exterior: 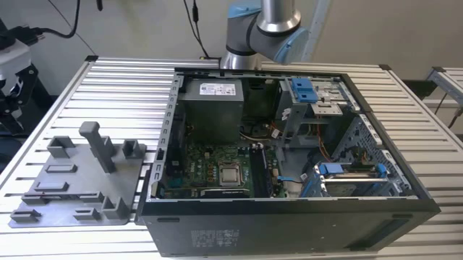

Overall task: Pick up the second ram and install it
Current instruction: 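Pick up the second ram and move it above second insertion slot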

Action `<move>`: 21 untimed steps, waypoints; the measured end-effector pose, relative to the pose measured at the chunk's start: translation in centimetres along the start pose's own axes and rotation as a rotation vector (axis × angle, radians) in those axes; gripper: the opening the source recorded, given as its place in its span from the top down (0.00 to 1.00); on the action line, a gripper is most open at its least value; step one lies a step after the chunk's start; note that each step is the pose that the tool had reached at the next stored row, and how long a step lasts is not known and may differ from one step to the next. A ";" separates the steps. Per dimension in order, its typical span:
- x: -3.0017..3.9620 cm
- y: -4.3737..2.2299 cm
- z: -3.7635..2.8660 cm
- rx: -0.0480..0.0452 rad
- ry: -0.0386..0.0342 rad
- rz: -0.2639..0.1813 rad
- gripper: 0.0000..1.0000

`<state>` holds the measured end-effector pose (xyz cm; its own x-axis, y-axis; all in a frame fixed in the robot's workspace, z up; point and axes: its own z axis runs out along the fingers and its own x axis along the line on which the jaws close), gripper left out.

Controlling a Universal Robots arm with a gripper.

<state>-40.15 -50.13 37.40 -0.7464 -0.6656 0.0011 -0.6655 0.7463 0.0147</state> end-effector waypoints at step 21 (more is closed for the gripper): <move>0.00 0.01 0.03 0.0044 0.0073 -0.238 0.89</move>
<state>-40.16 -50.12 37.37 -0.5683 -0.8228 0.0054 -0.8228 0.5683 0.0110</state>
